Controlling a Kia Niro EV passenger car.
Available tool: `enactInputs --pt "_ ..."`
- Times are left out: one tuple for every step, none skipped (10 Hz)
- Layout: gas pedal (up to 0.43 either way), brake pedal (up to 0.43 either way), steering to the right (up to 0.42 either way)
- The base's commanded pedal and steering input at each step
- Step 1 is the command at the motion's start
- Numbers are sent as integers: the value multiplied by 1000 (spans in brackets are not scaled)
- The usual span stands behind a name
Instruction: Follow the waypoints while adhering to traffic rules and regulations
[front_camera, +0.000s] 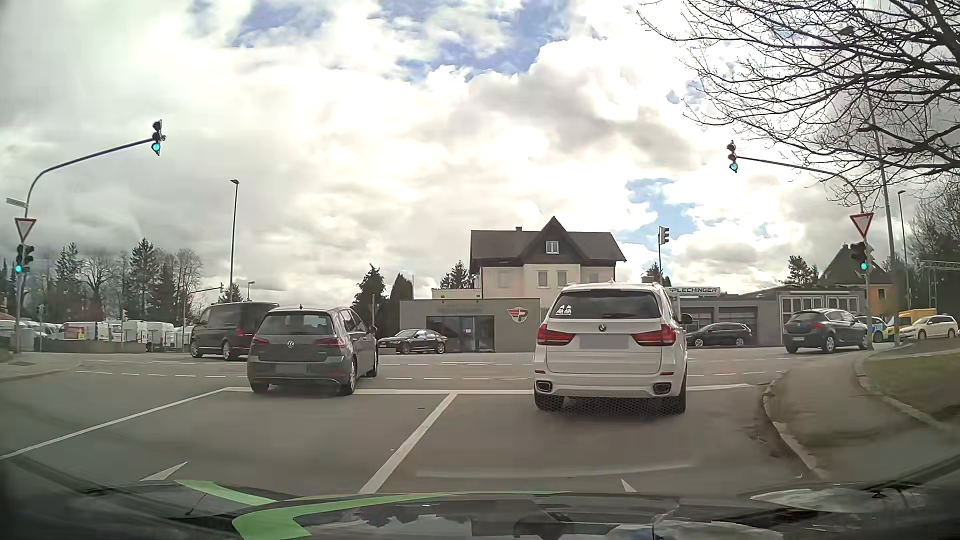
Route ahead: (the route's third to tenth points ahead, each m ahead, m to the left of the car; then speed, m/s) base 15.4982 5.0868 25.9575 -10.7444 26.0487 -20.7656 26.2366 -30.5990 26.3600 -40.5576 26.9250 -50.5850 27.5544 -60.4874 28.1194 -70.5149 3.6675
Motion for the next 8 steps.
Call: enactInputs --pt "248 0 115" --pt "248 0 114" --pt "220 0 114" --pt "220 0 114" --pt "220 0 114" --pt "209 0 114" --pt "197 0 113" --pt "169 0 113"
